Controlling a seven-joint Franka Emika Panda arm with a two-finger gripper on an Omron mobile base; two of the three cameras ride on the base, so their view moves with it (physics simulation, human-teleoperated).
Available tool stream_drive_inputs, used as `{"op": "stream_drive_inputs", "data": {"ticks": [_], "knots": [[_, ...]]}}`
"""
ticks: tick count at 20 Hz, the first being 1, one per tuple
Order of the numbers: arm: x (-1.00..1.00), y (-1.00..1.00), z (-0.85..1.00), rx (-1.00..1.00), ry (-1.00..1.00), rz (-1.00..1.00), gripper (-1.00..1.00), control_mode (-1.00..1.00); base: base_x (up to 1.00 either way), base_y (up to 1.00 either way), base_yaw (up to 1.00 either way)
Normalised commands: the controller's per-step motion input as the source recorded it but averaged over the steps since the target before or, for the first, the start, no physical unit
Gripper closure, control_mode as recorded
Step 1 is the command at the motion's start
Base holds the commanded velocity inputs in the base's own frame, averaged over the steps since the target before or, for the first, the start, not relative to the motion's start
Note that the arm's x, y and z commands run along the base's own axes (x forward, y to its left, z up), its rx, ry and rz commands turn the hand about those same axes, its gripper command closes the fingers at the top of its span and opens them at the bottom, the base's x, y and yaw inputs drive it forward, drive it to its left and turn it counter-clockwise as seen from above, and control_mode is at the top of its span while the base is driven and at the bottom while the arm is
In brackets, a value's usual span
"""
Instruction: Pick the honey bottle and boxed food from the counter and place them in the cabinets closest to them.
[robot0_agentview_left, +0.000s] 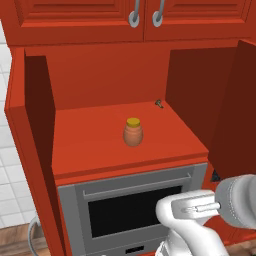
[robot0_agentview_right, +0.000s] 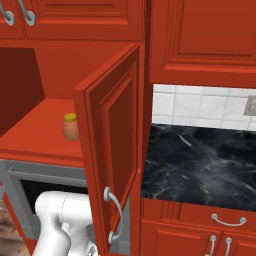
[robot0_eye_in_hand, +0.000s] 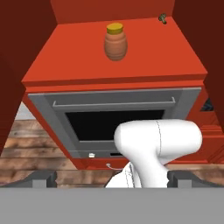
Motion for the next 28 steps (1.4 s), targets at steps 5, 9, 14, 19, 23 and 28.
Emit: {"op": "stream_drive_inputs", "data": {"ticks": [5,9,14,19,23,28], "knots": [[-0.12,0.00,0.00,0.00,0.00,0.00,-1.00,1.00,-0.25,-0.02,0.00],[0.00,0.00,0.00,0.00,0.00,0.00,-1.00,1.00,-0.82,-0.12,0.00],[0.00,0.00,0.00,0.00,0.00,0.00,-1.00,1.00,-0.80,-0.11,0.00],[0.00,0.00,0.00,0.00,0.00,0.00,-1.00,1.00,-0.17,-0.01,0.00],[0.00,0.00,0.00,0.00,0.00,0.00,-1.00,1.00,0.00,-0.17,0.00],[0.00,0.00,0.00,0.00,0.00,0.00,-1.00,1.00,0.00,-0.59,0.00]]}}
